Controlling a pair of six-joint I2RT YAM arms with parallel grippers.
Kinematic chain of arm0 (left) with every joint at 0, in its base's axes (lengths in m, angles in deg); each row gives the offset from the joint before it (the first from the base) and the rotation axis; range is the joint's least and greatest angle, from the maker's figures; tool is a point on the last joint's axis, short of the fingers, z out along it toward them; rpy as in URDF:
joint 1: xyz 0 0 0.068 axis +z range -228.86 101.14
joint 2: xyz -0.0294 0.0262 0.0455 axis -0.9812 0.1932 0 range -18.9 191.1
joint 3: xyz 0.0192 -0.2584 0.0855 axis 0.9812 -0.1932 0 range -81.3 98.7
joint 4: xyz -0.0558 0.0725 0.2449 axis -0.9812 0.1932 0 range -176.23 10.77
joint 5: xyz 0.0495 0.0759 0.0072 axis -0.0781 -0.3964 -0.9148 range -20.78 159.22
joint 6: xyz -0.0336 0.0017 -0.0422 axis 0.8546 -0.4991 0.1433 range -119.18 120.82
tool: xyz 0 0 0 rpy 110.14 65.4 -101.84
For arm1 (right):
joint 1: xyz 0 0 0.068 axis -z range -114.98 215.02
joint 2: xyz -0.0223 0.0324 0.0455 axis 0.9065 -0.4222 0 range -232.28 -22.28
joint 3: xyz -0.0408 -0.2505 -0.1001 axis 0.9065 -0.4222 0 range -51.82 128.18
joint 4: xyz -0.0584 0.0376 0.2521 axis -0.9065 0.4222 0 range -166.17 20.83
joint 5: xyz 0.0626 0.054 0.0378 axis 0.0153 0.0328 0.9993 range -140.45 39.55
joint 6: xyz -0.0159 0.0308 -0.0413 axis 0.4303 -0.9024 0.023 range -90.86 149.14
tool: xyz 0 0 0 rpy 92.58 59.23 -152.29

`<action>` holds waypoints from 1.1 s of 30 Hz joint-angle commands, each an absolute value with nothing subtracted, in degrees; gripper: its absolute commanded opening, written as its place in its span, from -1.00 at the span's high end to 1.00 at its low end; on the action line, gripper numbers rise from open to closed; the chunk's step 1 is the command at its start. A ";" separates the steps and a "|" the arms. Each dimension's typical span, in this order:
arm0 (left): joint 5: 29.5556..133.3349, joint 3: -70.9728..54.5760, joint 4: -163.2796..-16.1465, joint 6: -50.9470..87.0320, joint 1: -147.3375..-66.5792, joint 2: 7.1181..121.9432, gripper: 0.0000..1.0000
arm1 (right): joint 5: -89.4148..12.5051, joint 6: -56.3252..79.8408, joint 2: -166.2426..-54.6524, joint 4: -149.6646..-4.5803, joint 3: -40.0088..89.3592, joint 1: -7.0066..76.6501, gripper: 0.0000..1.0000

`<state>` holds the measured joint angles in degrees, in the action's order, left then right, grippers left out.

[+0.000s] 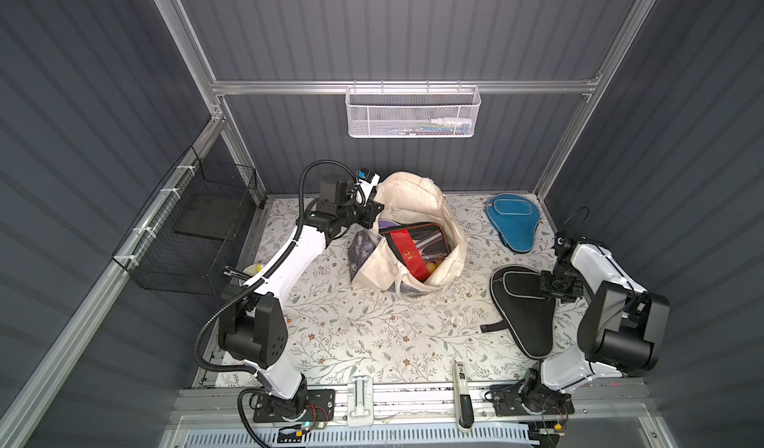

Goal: Remove the ping pong set from the canvas bag
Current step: Place the ping pong set at the center of the board.

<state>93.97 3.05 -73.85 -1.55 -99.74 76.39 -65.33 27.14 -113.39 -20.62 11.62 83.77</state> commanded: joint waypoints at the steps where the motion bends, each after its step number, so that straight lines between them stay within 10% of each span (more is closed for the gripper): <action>1: 97.04 2.97 -78.82 -2.25 -100.13 74.51 1.00 | -70.55 26.07 -112.61 -20.14 13.03 84.06 0.25; 6: 96.32 2.33 -77.47 -3.08 -100.19 73.35 1.00 | -68.57 26.09 -112.31 -20.28 14.91 84.02 0.13; 12: 95.85 1.76 -76.93 -2.88 -100.13 71.65 1.00 | -64.59 24.72 -103.96 -21.18 13.89 76.86 -0.98; 33: 94.61 2.82 -73.34 -2.52 -100.22 70.34 1.00 | -72.50 18.65 -110.47 -28.87 6.31 56.48 -0.98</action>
